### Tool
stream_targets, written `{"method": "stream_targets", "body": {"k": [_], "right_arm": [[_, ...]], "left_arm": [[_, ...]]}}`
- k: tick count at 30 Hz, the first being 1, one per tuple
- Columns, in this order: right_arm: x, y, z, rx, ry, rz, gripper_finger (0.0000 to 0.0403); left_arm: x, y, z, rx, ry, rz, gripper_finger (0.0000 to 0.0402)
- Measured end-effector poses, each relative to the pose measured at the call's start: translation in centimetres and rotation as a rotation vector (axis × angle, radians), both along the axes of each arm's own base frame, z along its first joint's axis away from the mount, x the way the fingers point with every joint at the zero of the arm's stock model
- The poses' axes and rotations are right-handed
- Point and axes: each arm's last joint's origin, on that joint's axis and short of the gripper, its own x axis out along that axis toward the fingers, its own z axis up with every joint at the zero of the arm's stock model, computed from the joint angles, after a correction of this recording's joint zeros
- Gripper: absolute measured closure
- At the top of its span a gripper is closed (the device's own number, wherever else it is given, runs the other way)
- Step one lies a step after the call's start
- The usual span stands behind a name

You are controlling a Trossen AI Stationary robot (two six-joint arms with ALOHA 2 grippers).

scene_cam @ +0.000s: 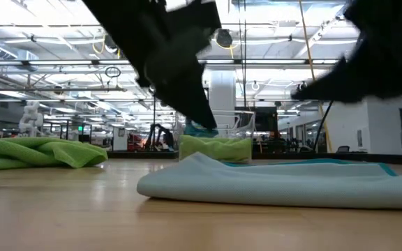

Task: Fold microfiber towels
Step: Fold the blue towel

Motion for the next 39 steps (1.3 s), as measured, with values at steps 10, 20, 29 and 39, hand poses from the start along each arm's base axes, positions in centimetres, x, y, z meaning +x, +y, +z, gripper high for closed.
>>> {"method": "stream_targets", "body": {"k": [10,20,29,39], "right_arm": [[-1.4,1.0,2.8,0.097,0.035,0.261,0.0246],[-1.4,4.3,0.7,0.176,0.099,0.294,0.0245],[0.3,7.6,-0.4,0.179,0.114,0.32,0.0245],[-1.9,9.3,-0.4,0.171,0.08,0.277,0.0245]], "left_arm": [[-2.2,-4.5,1.9,0.026,-0.016,-0.237,0.0188],[-5.3,-10.2,1.7,0.05,-0.045,-0.404,0.0186],[-5.3,-12.5,-2.0,0.163,-0.045,-0.501,0.0131],[-4.3,-11.0,-4.5,0.201,0.06,-0.479,0.0132]]}}
